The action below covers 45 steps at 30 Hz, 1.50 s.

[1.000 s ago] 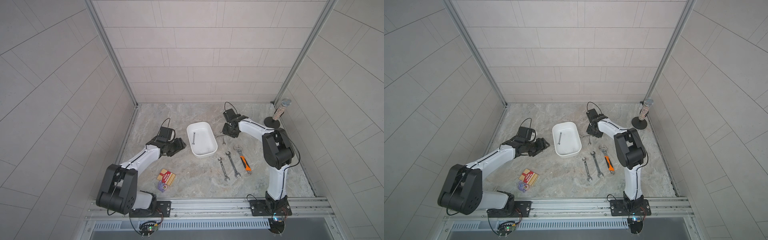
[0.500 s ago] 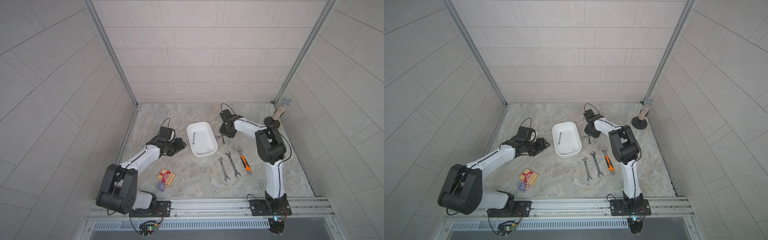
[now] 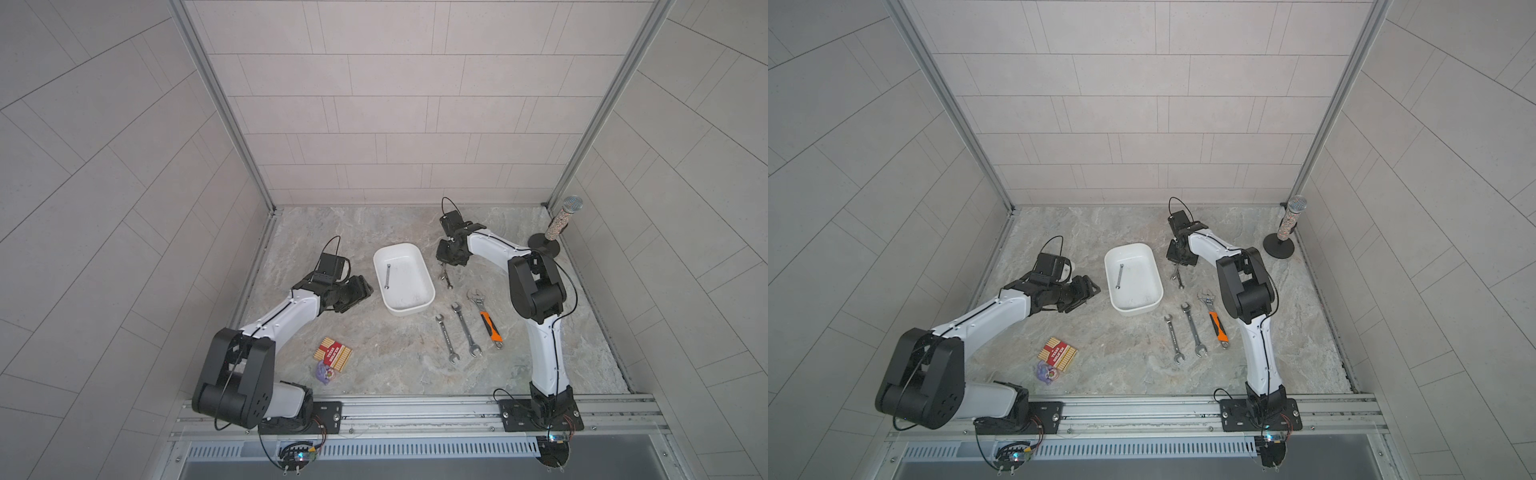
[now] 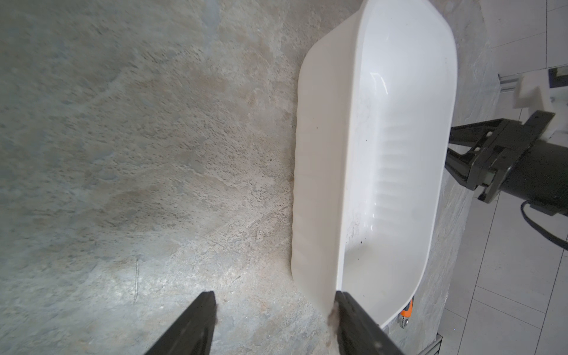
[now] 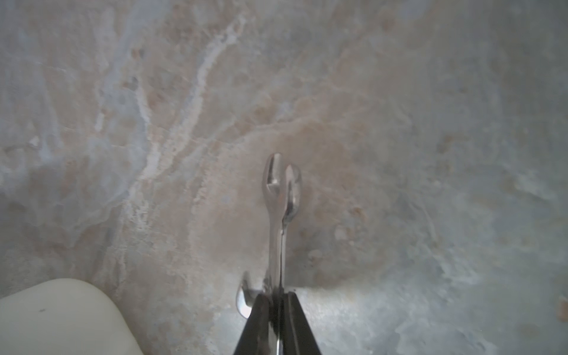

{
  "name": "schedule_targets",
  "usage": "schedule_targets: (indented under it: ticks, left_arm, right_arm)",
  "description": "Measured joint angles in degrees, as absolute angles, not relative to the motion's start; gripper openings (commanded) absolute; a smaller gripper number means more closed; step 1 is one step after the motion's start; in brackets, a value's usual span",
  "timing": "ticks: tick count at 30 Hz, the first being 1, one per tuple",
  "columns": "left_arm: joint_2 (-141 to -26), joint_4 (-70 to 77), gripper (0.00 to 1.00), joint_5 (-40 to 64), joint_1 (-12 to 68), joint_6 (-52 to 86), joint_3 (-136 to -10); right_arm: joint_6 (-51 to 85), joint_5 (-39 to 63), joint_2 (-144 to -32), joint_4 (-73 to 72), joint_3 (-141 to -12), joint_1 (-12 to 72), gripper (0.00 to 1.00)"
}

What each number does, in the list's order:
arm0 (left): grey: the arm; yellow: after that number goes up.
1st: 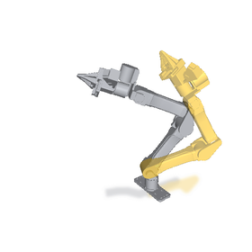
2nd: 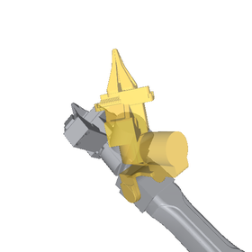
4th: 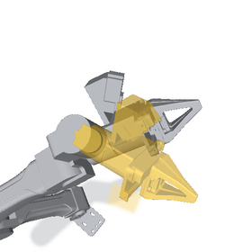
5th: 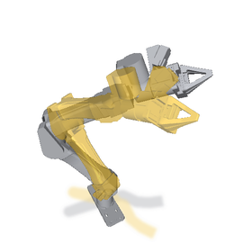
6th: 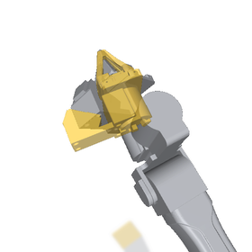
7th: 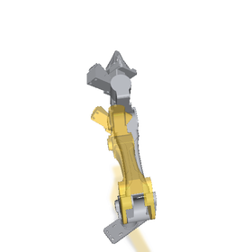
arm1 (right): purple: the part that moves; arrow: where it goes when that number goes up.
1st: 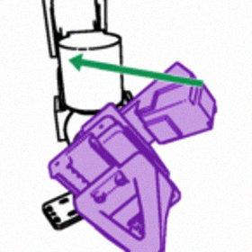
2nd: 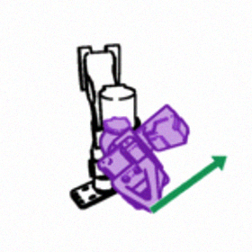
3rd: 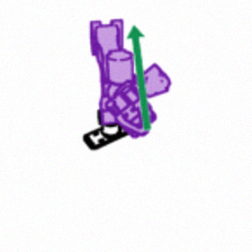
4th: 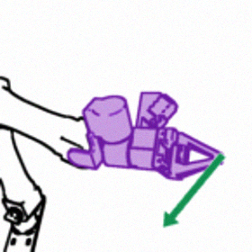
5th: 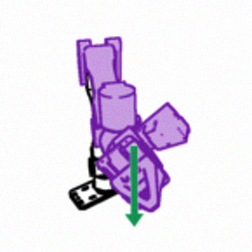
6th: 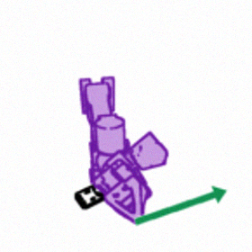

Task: Take out the wrench from the storage box
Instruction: Adjust the wrench at the center of the board.

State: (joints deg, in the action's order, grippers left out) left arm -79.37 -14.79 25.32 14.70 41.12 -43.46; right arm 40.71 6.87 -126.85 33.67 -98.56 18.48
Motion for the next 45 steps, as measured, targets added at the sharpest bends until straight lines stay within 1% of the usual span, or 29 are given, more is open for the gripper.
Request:
schedule_targets:
  ticks: [4, 10, 12, 20, 31, 42, 43, 45]
  left_arm:
    - [-79.35, -14.79, 0.67, 25.41, 14.7, 41.12, -43.46]
    - [-79.35, -14.79, 0.67, 25.45, 14.7, 41.12, -43.46]
    - [-79.35, -14.79, 0.67, 25.47, 14.7, 41.15, -43.46]
    - [-79.35, -14.76, 0.67, 25.47, 14.7, 41.15, -43.46]
    - [-79.35, -14.72, 0.67, 25.52, 14.7, 41.12, -43.46]
    - [-79.35, -14.68, 0.67, 25.67, 14.7, 41.15, -43.46]
    - [-79.35, -14.66, 0.67, 25.67, 14.7, 41.15, -43.46]
    - [-79.35, -14.63, 0.67, 25.67, 14.7, 41.15, -43.46]
  right_arm:
    - [35.7, 10.37, -128.16, 34.02, -100.16, 17.47, 0.04]
    - [28.82, 12.53, -128.64, 35.94, -101.38, 16.49, 0.02]
    - [26.87, 13.21, -128.66, 36.8, -101.6, 16.21, 0.0]
    - [22.26, 16.91, -128.68, 40.38, -102.43, 14.74, 0.0]
    - [15.73, 17.8, -128.64, 46.96, -104.22, 13.8, 0.0]
    - [8.75, 19.31, -128.62, 50.04, -104.73, 9.93, 0.0]
    - [8.43, 19.38, -128.62, 50.02, -104.66, 9.67, 0.0]
    - [7.86, 19.55, -128.62, 49.98, -104.53, 9.3, 0.11]
